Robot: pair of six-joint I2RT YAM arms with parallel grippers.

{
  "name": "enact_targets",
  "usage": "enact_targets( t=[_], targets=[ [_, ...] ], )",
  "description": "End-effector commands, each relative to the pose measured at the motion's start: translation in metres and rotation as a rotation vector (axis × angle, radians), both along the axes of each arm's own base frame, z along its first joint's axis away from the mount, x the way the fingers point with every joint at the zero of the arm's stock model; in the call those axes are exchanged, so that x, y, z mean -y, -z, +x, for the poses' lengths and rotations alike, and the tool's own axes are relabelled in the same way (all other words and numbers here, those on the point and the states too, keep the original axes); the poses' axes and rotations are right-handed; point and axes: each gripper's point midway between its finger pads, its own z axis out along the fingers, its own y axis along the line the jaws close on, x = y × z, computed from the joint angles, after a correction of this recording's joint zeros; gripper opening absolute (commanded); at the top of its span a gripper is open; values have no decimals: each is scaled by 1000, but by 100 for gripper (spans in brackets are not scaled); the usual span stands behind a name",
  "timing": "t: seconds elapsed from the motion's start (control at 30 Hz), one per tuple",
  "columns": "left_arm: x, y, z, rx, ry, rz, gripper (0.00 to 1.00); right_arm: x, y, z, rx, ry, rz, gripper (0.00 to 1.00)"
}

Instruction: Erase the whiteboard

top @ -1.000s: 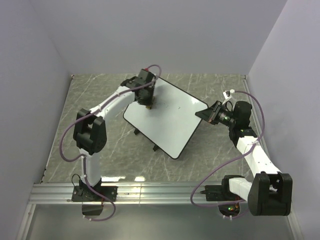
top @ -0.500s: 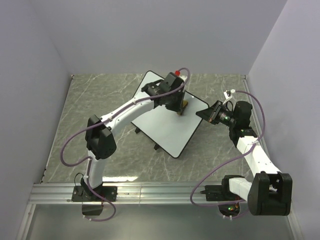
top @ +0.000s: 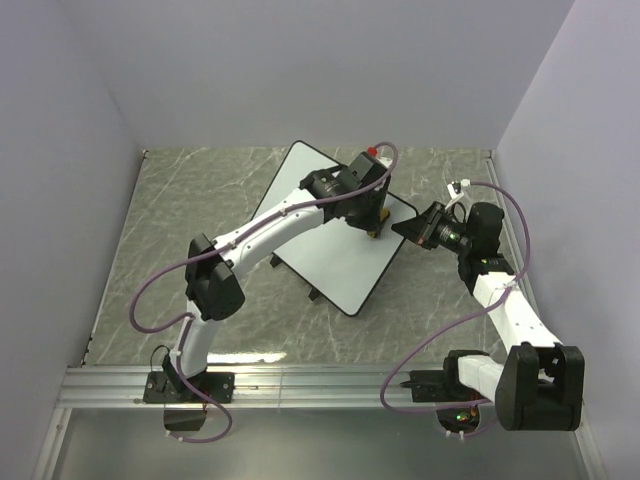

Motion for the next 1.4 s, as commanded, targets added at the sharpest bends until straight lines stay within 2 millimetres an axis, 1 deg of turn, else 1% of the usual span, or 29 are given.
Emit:
enact_targets(
  t=[0.0, 0.03, 0.07, 0.1, 0.13, 0.17, 0.23, 0.27, 0.33, 0.37, 0.53, 0.63, 0.67, 0.7, 0.73, 0.77, 0.87, 0.9, 0.93, 0.97, 1.0, 1.03, 1.07, 1.13, 1.17, 1.23, 1.27, 1.33, 1.37],
  targets=[
    [-59, 51, 54, 30, -216, 241, 0, -7, -15, -5, 101, -54, -26, 0],
    [-68, 57, 60, 24, -233, 269, 0, -7, -16, -5, 105, -52, -28, 0],
    [-84, 64, 71, 16, -263, 300, 0, -7, -17, -6, 108, -53, -28, 0],
    [-97, 79, 74, -6, -278, 347, 0, -14, -17, -10, 107, -77, -26, 0],
    [-107, 85, 80, -9, -298, 371, 0, -14, -17, -10, 110, -76, -27, 0],
    [-125, 91, 91, -22, -330, 391, 0, -14, -18, -11, 111, -76, -27, 0],
    [-143, 107, 98, -59, -352, 397, 0, -14, -18, -11, 112, -77, -31, 0],
    [-161, 114, 109, -74, -384, 398, 0, -14, -19, -11, 112, -77, -31, 0],
    [-177, 125, 117, -93, -410, 402, 0, -14, -20, -12, 114, -79, -31, 0],
    [-190, 127, 124, -96, -426, 406, 0, -14, -20, -12, 116, -77, -31, 0],
    [-220, 129, 145, -81, -483, 427, 0, -14, -19, -14, 113, -79, -36, 0],
    [-238, 117, 151, -77, -542, 410, 0, -13, -20, -14, 115, -77, -35, 0],
    [-242, 100, 155, -46, -573, 371, 0, -14, -20, -14, 117, -78, -35, 0],
    [-247, 97, 152, -46, -587, 366, 0, -13, -20, -14, 114, -75, -35, 0],
    [-251, 88, 153, -34, -611, 338, 0, -13, -19, -14, 116, -76, -37, 0],
    [-253, 63, 151, 3, -627, 294, 0, -13, -18, -14, 116, -73, -39, 0],
    [-266, 37, 148, 38, -683, 226, 0, -12, -14, -15, 112, -58, -41, 0],
    [-272, 21, 141, 65, -702, 202, 0, -11, -13, -15, 111, -54, -38, 0],
    [-280, 15, 139, 77, -737, 198, 0, -11, -12, -14, 112, -48, -40, 0],
    [-289, -1, 133, 102, -765, 183, 0, -10, -9, -13, 105, -41, -42, 0],
    [-297, 4, 125, 91, -782, 202, 0, -9, -7, -13, 102, -35, -45, 0],
    [-306, 2, 121, 103, -817, 218, 0, -9, -6, -13, 104, -30, -49, 0],
    [-316, 5, 107, 97, -840, 234, 0, -7, -2, -13, 96, -22, -53, 0],
    [-325, 12, 94, 94, -867, 252, 0, -7, 0, -14, 94, -18, -51, 0],
    [-334, 20, 78, 78, -896, 265, 0, -7, 4, -16, 82, -14, -48, 0],
    [-339, 28, 64, 64, -930, 248, 0, -6, 4, -18, 90, -7, -46, 0],
    [-345, 36, 48, 46, -947, 248, 0, -6, 9, -20, 81, -4, -47, 0],
    [-347, 43, 35, 26, -989, 214, 0, -5, 10, -23, 89, 3, -46, 0],
    [-351, 49, 23, 18, -1007, 205, 0, -5, 13, -24, 84, 5, -44, 0]
  ],
)
